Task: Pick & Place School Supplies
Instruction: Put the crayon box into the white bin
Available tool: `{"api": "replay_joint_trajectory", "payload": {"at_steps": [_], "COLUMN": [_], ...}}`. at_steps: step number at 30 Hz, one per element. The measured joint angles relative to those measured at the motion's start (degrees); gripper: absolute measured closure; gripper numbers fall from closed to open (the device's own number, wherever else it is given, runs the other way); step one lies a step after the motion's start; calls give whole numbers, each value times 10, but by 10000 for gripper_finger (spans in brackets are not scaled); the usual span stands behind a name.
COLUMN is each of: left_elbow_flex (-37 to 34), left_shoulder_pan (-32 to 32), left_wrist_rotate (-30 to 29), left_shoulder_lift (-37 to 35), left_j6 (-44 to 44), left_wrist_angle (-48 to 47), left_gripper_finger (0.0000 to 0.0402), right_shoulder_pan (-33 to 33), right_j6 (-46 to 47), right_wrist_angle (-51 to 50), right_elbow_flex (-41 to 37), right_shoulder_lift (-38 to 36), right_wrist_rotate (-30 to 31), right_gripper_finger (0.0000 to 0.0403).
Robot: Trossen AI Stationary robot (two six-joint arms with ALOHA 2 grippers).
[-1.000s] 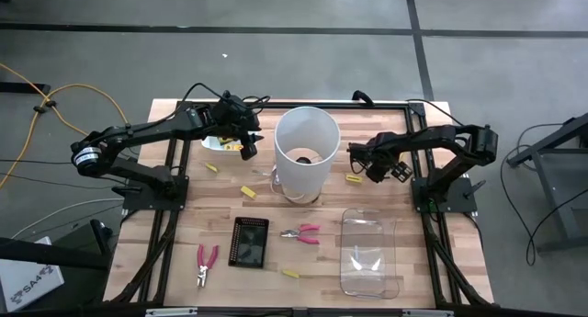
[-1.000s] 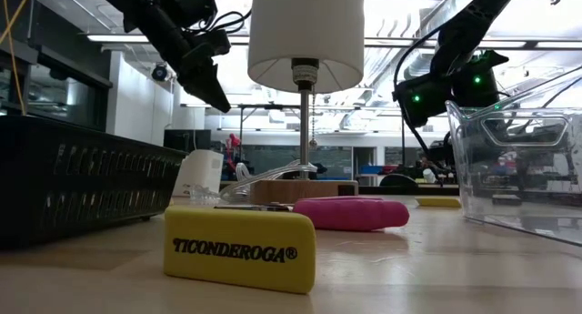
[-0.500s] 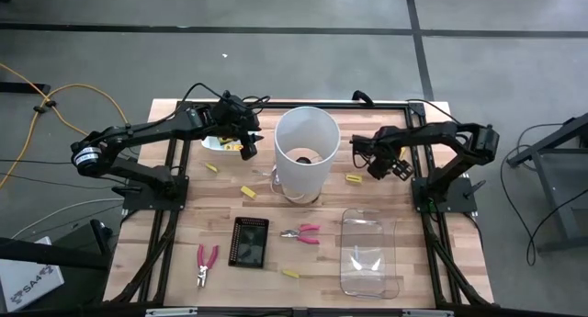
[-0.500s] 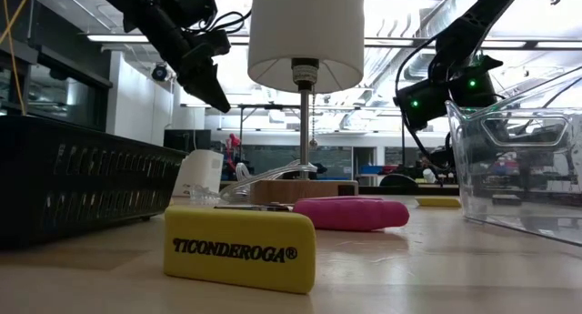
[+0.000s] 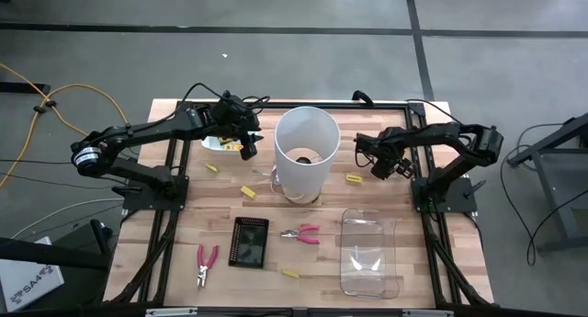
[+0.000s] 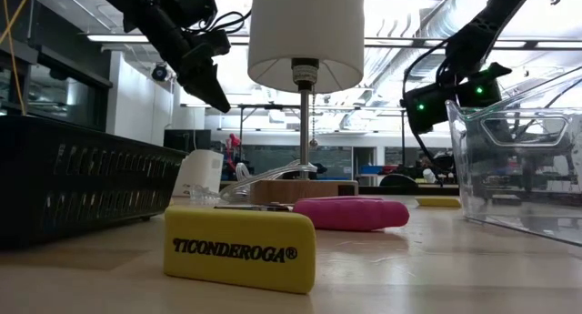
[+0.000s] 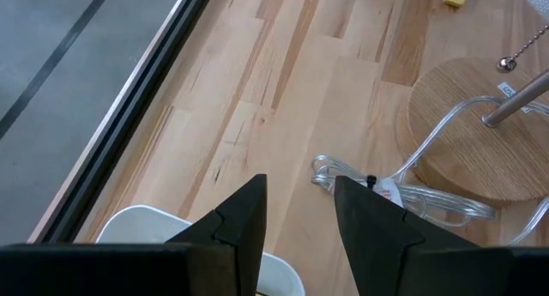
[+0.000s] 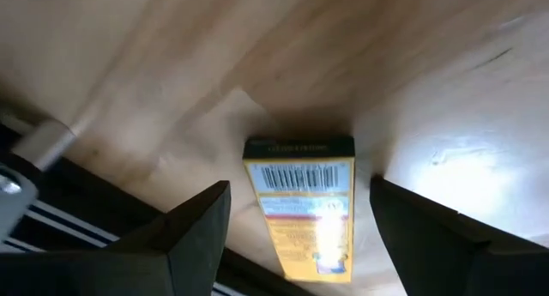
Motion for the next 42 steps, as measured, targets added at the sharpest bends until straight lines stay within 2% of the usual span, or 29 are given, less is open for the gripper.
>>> {"api": "replay_joint_trajectory", "payload": {"at_steps": [5, 9, 25, 34, 42], "left_elbow_flex": [0, 0, 0, 0, 0], "left_shoulder_pan": [0, 0, 0, 0, 0], "left_wrist_rotate": [0, 0, 0, 0, 0], "left_shoulder_lift": [0, 0, 0, 0, 0], "left_j6": [0, 0, -1, -3, -3], "left_wrist_angle": [0, 0, 0, 0, 0], "left_gripper_finger": [269, 269, 269, 269, 269], "right_shoulder_pan": [1, 0, 0, 0, 0], "right_j6": [6, 11, 12, 35, 56], "right_wrist_angle": [9, 12, 23, 31, 33], "right_elbow_flex": [-2, -3, -3, -4, -4], "right_shoulder_lift": [2, 2, 3, 3, 3], "right_wrist_rotate": [34, 39, 41, 46, 50], "right_gripper_finger": [134, 148, 248, 235, 245]}}
